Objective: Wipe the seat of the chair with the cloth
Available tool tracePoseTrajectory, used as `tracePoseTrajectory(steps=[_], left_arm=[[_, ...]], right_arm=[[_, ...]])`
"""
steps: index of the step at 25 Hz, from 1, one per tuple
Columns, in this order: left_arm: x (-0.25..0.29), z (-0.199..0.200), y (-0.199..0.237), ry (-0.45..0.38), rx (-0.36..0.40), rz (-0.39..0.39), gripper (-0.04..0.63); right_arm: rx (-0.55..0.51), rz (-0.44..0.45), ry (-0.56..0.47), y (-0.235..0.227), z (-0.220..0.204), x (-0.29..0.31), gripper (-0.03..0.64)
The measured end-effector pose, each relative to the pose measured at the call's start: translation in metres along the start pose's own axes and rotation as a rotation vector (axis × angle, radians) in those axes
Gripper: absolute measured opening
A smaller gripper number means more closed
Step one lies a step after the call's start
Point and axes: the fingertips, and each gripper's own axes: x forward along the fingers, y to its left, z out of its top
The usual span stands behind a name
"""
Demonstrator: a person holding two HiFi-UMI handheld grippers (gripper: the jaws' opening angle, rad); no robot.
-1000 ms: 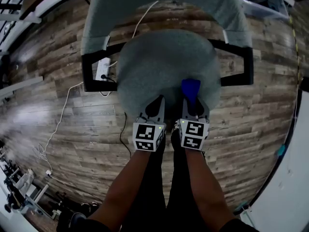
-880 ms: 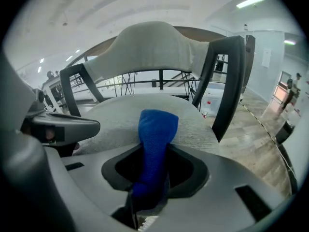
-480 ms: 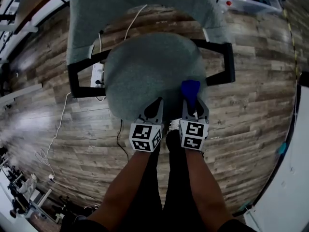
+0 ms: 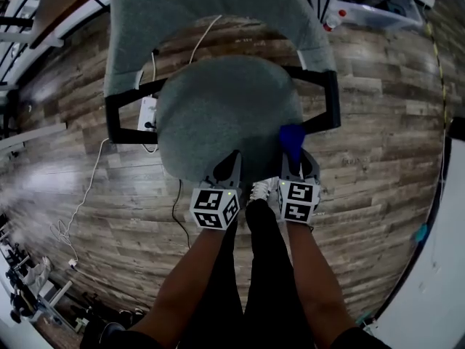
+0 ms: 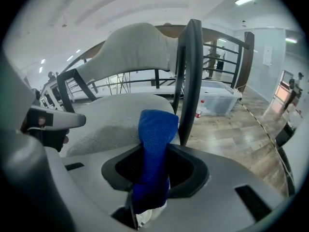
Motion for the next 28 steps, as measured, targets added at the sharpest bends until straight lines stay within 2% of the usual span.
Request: tracePoseTrajectory(steps=[4, 6, 9, 12, 14, 16, 20, 22, 25, 28], left_arm=[[-0.015, 0.01, -0.01, 0.005, 0.009, 0.004, 0.002], [-0.029, 0.025, -0.014, -0.001, 0.034, 0.007, 0.002], [-0.054, 0.07, -0.006, -0.056, 0.06, 0.046, 0.002], [-0.093, 0.114, 0.001, -0.11, 0.009, 0.086, 0.002], [-0.121, 0.132, -0.007, -0.126, -0.042, 0.093, 0.002], [-0.142, 0.155, -0.017, -0.15, -0.052, 0.096, 0.002], [-0.163, 0.217, -0.031, -0.242, -0.013, 0.084, 0.002], [-0.175, 0.239, -0.045, -0.262, 0.023, 0.071, 0.002], [-0.204, 0.256, -0.07, -0.274, 0.071, 0.036, 0.002], [-0.235, 0.262, -0.09, -0.279, 0.117, -0.01, 0.002]], right_arm=[[-0.156, 0.056, -0.018, 0.022, 0.018, -0.017, 0.13], [-0.184, 0.089, -0.048, 0.035, 0.037, -0.033, 0.13], [-0.2, 0.115, -0.112, 0.047, 0.082, -0.057, 0.13], [-0.207, 0.12, -0.157, 0.058, 0.126, -0.094, 0.13], [-0.251, 0.126, -0.177, 0.068, 0.15, -0.125, 0.13], [-0.299, 0.143, -0.218, 0.082, 0.178, -0.15, 0.13], [-0.315, 0.158, -0.343, 0.099, 0.248, -0.175, 0.13], [-0.308, 0.159, -0.403, 0.098, 0.279, -0.194, 0.13], [-0.32, 0.172, -0.462, 0.105, 0.309, -0.229, 0.13], [-0.341, 0.214, -0.497, 0.12, 0.32, -0.264, 0.132]])
